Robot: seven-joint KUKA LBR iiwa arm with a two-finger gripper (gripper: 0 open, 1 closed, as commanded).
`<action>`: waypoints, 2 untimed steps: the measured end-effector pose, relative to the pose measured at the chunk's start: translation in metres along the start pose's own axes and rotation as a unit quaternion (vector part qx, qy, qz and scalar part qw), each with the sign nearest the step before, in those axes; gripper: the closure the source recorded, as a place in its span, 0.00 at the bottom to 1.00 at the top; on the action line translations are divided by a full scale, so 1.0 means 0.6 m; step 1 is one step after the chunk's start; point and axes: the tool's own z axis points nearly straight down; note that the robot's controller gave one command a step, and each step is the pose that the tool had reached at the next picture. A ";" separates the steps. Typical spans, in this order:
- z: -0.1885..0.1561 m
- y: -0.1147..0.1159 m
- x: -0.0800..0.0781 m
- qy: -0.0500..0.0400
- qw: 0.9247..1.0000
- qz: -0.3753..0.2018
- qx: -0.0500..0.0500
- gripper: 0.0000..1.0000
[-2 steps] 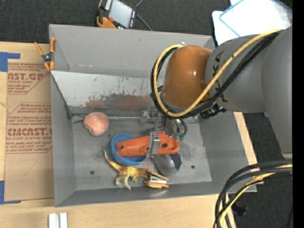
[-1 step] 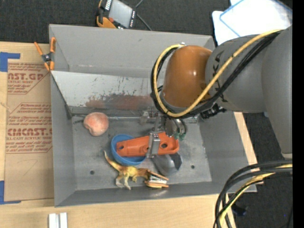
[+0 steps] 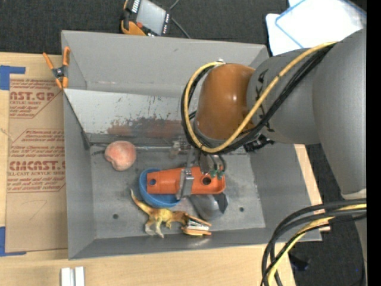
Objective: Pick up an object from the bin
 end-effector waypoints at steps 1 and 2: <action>-0.038 0.021 0.085 0.002 0.980 -0.198 0.000 0.00; 0.064 0.036 0.045 0.001 1.000 0.013 -0.001 0.00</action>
Offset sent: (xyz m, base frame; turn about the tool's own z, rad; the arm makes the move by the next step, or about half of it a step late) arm -0.0178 0.0243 -0.0631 0.0835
